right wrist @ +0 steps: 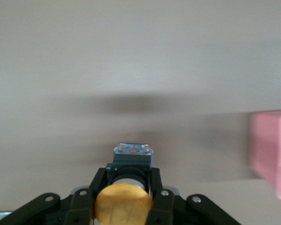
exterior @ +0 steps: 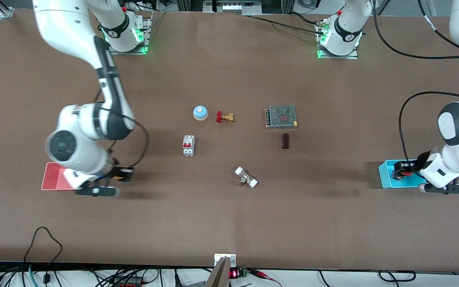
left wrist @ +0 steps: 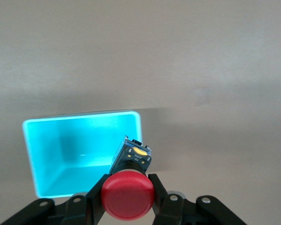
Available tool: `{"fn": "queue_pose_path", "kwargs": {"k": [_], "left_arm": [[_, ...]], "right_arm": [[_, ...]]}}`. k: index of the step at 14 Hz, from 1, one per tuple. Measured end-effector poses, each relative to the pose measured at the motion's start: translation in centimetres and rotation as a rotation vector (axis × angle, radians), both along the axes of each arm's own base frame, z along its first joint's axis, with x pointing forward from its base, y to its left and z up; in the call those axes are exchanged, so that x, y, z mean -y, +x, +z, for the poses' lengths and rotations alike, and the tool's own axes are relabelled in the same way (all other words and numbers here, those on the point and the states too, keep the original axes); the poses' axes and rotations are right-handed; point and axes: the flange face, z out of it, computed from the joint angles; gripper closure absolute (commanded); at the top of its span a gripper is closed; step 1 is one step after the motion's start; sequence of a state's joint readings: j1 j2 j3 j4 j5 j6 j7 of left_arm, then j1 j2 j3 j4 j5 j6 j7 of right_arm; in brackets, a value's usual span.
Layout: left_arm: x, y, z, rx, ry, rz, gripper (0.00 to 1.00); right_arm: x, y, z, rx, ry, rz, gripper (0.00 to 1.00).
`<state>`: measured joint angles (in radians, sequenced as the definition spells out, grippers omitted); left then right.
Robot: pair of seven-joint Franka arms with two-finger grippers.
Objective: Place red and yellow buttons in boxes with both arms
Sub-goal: 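Carry the yellow button to the pink box while the left gripper carries red to cyan, then lower and release the yellow button in the pink box while the left releases red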
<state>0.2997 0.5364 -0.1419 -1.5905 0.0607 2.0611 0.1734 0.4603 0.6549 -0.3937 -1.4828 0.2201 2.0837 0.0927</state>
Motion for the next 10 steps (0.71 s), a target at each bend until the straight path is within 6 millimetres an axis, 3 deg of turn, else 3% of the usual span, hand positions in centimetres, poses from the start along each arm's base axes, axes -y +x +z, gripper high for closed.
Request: {"fn": "queue_pose_path", "kwargs": {"k": [3,5,8,9,10], "left_arm": [[-3.3,-0.7,-0.5,-0.004,-0.004,-0.042,0.81],[-4.9,-0.9,-2.2,-0.012,0.006,-0.053,0.81],[-5.4,-0.8,-6.5,-0.018,-0.002,-0.059,0.77],[-5.3,-0.8,-7.8,-0.025,-0.008,-0.06,0.73],[-5.1,-0.8,-8.8,-0.031,-0.013,-0.062,0.62]], "right_arm": [[10.6,0.1,-0.4,-0.066,-0.003,-0.018,0.89],[16.3,-0.2,-0.8,-0.083,0.004,-0.005,0.89],[19.8,-0.8,-2.2,-0.107,0.008,0.024,0.89],[20.2,-0.8,-2.9,-0.116,0.008,0.03,0.89],[20.4,-0.8,-3.6,-0.119,0.004,0.037,0.89]]}}
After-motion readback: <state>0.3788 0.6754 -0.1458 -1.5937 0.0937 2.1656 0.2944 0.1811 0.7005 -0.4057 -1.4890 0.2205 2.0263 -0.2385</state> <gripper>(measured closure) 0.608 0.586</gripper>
